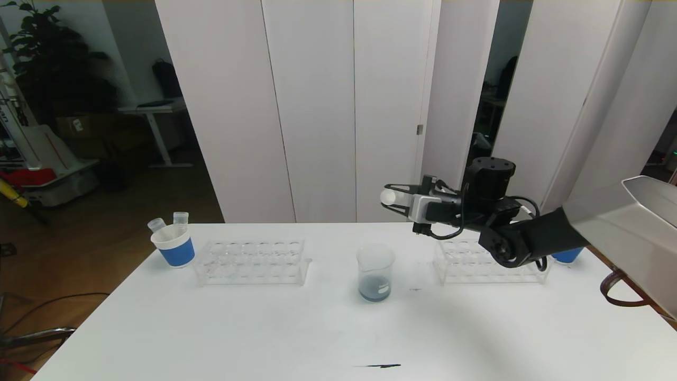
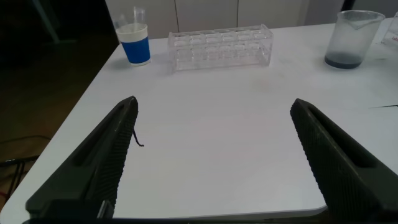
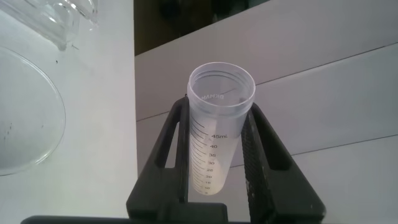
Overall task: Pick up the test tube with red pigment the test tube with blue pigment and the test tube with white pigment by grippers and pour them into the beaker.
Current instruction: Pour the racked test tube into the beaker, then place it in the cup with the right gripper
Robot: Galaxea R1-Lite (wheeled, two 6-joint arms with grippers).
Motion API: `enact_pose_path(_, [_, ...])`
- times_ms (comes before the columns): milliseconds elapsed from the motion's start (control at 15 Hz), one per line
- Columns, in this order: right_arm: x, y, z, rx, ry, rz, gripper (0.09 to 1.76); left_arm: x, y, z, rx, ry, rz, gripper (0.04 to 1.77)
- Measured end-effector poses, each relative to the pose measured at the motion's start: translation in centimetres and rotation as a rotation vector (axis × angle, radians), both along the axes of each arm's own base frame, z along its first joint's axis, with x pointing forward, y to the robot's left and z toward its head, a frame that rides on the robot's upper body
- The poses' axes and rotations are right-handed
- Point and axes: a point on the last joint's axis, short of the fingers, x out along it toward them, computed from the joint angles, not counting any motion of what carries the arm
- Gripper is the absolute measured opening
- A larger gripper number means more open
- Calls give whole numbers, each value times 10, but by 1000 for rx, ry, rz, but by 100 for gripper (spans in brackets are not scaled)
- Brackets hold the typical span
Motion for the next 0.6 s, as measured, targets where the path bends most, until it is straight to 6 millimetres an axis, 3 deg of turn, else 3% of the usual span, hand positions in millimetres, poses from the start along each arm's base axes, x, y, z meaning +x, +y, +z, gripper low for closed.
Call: enact_pose_path(600, [0, 6, -9, -63, -155, 33, 58, 0, 0, 0, 0, 0, 0, 175])
